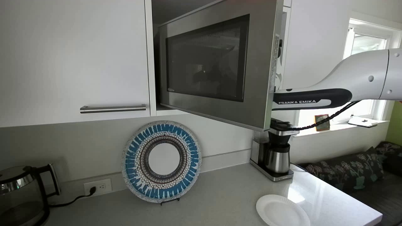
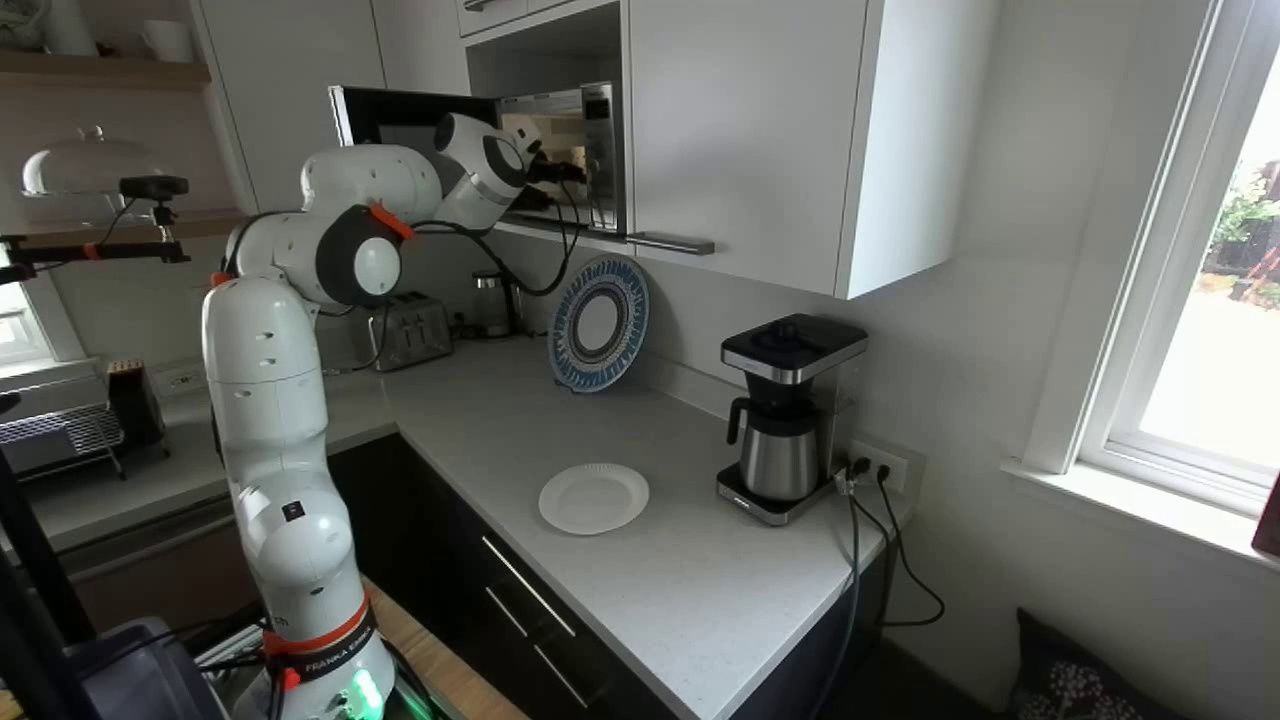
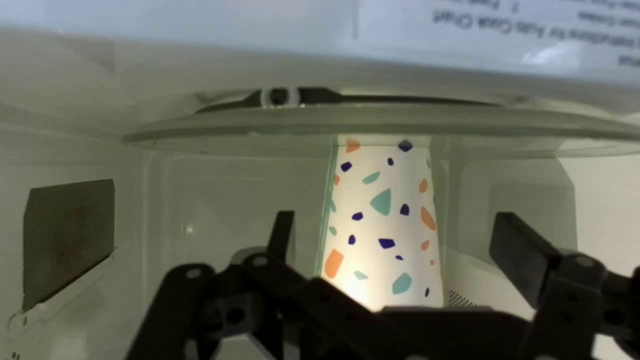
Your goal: Move the cup from the microwave to the counter
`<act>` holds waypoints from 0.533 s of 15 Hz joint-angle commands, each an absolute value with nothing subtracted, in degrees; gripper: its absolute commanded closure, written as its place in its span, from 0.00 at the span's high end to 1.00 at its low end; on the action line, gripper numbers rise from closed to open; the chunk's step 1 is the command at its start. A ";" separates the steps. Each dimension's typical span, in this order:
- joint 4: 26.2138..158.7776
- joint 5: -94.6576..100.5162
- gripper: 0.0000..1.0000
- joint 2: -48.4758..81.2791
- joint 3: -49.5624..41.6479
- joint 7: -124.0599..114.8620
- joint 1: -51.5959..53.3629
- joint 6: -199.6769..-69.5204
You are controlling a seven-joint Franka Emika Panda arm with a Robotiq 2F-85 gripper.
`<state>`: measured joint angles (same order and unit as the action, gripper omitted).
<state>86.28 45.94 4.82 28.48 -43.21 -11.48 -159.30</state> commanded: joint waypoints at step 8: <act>76.67 56.47 1.00 12.66 28.22 -48.86 -6.62 -152.24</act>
<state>80.50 53.41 9.89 28.47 -47.36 -8.50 -155.14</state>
